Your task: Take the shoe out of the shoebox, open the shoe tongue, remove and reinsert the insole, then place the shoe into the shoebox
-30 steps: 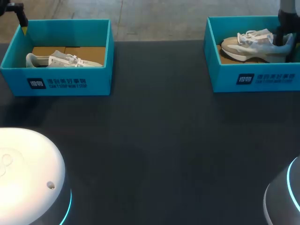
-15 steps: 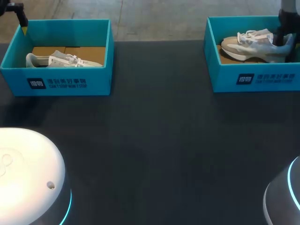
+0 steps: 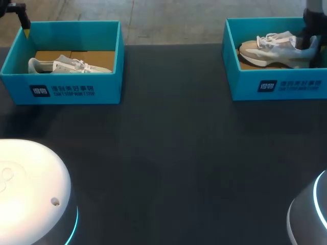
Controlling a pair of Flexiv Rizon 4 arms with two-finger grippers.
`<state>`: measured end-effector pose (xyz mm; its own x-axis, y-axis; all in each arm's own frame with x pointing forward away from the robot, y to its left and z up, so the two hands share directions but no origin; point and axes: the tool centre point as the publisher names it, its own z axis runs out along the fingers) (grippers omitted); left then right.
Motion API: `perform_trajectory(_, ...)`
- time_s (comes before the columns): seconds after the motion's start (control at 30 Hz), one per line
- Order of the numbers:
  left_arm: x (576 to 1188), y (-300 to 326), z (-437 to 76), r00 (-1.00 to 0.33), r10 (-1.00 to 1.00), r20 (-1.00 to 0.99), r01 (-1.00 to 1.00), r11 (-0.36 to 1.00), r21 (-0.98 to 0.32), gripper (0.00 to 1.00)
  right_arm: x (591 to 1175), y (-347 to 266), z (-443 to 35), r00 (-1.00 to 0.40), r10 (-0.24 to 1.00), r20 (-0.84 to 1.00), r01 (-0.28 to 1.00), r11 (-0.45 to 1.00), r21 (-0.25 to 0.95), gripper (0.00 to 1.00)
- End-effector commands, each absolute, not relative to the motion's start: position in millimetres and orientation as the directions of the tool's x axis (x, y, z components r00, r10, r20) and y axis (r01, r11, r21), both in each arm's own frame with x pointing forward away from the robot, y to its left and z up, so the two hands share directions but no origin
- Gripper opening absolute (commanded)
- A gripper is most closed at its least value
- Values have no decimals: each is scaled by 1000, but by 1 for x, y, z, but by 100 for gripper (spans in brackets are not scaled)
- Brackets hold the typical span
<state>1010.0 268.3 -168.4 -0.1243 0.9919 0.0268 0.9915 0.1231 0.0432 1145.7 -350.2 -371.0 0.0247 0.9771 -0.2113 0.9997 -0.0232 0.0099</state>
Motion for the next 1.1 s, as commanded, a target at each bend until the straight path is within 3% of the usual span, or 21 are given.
perform_trajectory(0.03,1008,268,-168,-124,992,29,991,123,46,100,1147,-347,-373,24,977,-213,1000,-23,7,45)
perform_trajectory(0.13,1008,268,-168,-124,992,29,991,123,46,100,1147,-347,-374,26,976,-215,1000,-25,6,49)
perform_trajectory(0.17,1008,268,-168,-124,992,29,991,123,46,100,1148,-348,-374,27,976,-217,1000,-26,5,64)
perform_trajectory(0.2,1008,268,-168,-124,992,29,991,123,46,100,1148,-348,-375,28,976,-218,1000,-27,5,73)
perform_trajectory(0.27,1008,268,-168,-124,992,29,991,123,46,100,1148,-350,-375,31,975,-220,1000,-31,4,78)
perform_trajectory(0.6,1008,268,-168,-124,992,29,991,123,46,100,1150,-352,-377,36,974,-223,999,-37,1,75)
perform_trajectory(0.87,1008,268,-168,-124,992,29,991,123,46,100,1147,-348,-381,27,976,-214,999,-30,-11,62)
perform_trajectory(1.1,1008,268,-168,-124,992,29,991,123,46,100,1145,-346,-385,20,977,-210,999,-25,-21,63)
